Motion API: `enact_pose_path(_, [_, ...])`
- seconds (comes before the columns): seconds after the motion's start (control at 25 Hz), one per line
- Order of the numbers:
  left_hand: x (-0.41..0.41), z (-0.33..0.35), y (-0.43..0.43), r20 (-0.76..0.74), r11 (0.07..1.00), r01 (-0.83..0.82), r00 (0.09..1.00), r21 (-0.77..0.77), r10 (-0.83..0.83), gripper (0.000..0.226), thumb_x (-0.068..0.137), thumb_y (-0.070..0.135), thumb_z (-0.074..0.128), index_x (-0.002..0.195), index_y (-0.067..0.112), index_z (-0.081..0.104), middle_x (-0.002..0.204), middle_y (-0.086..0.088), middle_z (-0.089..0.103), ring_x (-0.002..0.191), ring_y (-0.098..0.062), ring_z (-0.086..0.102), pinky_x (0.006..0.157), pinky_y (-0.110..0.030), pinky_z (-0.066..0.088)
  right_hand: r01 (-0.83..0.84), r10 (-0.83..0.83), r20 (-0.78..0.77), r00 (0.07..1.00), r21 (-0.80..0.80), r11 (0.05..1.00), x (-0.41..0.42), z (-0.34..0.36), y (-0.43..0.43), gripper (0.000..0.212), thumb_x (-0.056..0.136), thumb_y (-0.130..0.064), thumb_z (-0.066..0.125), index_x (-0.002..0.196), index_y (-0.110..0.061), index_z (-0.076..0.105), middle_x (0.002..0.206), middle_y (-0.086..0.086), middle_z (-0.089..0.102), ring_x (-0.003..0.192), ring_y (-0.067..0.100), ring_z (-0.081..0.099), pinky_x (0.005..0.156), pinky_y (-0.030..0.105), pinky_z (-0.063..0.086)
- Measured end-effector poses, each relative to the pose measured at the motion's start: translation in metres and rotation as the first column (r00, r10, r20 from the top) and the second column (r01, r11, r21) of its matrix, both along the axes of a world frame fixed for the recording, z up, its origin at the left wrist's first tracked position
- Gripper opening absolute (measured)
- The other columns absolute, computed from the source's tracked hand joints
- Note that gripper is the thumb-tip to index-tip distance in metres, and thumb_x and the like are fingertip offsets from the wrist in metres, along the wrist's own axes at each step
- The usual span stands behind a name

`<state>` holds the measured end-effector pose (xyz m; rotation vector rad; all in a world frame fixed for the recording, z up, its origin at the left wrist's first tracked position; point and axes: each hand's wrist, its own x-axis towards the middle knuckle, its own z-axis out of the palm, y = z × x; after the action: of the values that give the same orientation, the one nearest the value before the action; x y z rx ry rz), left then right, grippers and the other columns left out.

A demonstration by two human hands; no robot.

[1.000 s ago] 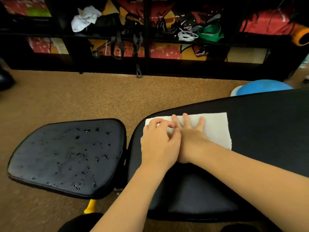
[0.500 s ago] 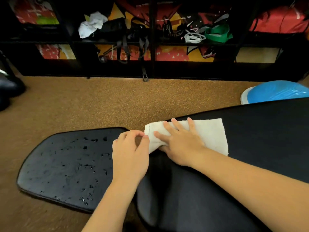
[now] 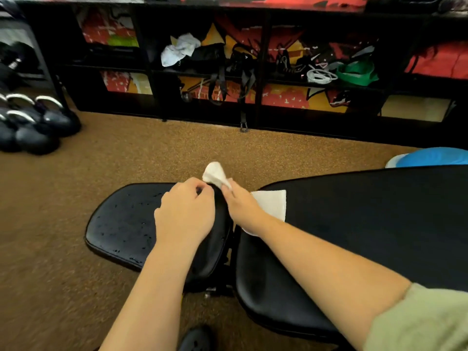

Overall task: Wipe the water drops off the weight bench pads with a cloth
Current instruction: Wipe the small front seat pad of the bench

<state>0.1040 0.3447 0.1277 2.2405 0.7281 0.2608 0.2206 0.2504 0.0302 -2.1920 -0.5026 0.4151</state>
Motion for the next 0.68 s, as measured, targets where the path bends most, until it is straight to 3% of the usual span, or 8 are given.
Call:
enact_pose_path(0.08, [0.003,0.007,0.009,0.039,0.993,-0.033,0.998,-0.115,0.038,0.023,0.100,0.032,0.048,0.096,0.032,0.070,0.101,0.009,0.069,0.095,-0.020,0.062,0.093,-0.046,0.051,-0.060,0.085,0.103,0.991,-0.226,0.972,-0.009,-0.029,0.021,0.054,0.109,-0.040,0.024,0.160,-0.022,0.024,0.170,0.012,0.010,0.156,0.037,0.004,0.125,0.051,0.009])
enact_pose_path(0.2, [0.003,0.014,0.032,0.106,0.970,-0.097,0.987,-0.224,0.123,0.028,0.100,0.023,0.048,0.102,0.032,0.075,0.112,0.010,0.068,0.099,-0.018,0.059,0.085,-0.039,0.045,0.023,0.045,0.206,0.978,-0.318,0.948,-0.041,-0.042,0.025,0.063,0.106,-0.043,0.012,0.162,-0.013,0.012,0.170,0.017,-0.010,0.154,0.039,-0.019,0.125,0.055,0.002])
enact_pose_path(0.36, [-0.002,0.017,0.054,0.131,0.947,-0.112,0.979,-0.301,0.158,0.028,0.099,0.021,0.048,0.106,0.030,0.074,0.110,0.010,0.069,0.093,-0.013,0.060,0.078,-0.037,0.044,-0.028,0.142,0.276,0.951,-0.380,0.924,-0.110,-0.046,0.018,0.103,0.080,-0.054,-0.042,0.162,-0.008,-0.001,0.165,0.018,-0.027,0.148,0.040,-0.034,0.123,0.057,-0.011])
enact_pose_path(0.44, [-0.003,0.016,0.056,0.115,0.948,-0.068,0.987,-0.312,0.109,0.023,0.102,0.024,0.051,0.101,0.029,0.073,0.103,0.010,0.068,0.088,-0.008,0.059,0.072,-0.033,0.042,0.027,0.037,0.204,0.978,-0.302,0.953,-0.113,-0.047,0.022,0.112,0.073,-0.068,-0.041,0.163,-0.014,-0.004,0.165,0.010,-0.028,0.150,0.032,-0.033,0.125,0.053,-0.010])
enact_pose_path(0.56, [-0.004,0.013,0.058,0.155,0.959,0.026,0.988,-0.283,0.019,0.019,0.103,0.032,0.056,0.094,0.028,0.072,0.092,0.009,0.068,0.085,-0.010,0.061,0.067,-0.028,0.041,0.048,0.013,0.173,0.985,-0.342,0.939,-0.082,-0.031,0.034,0.120,0.064,-0.066,-0.048,0.163,-0.019,0.000,0.168,0.011,-0.024,0.150,0.033,-0.032,0.123,0.054,-0.010])
enact_pose_path(0.6, [-0.004,0.012,0.059,0.177,0.960,0.042,0.984,-0.277,0.008,0.020,0.103,0.034,0.057,0.093,0.026,0.072,0.090,0.007,0.069,0.087,-0.012,0.063,0.069,-0.029,0.043,0.073,-0.013,0.167,0.986,-0.356,0.932,-0.067,-0.030,0.039,0.105,0.076,-0.065,-0.040,0.163,-0.021,0.000,0.170,0.009,-0.019,0.153,0.031,-0.027,0.124,0.052,-0.008])
enact_pose_path(0.68, [-0.004,0.011,0.059,0.232,0.951,0.043,0.972,-0.307,0.030,0.031,0.103,0.039,0.057,0.093,0.015,0.073,0.093,-0.003,0.071,0.092,-0.023,0.066,0.079,-0.037,0.050,0.147,-0.103,0.151,0.983,-0.326,0.934,-0.033,-0.026,0.049,0.069,0.103,-0.050,-0.003,0.163,-0.019,0.011,0.171,0.005,0.003,0.157,0.030,-0.004,0.126,0.047,0.004])
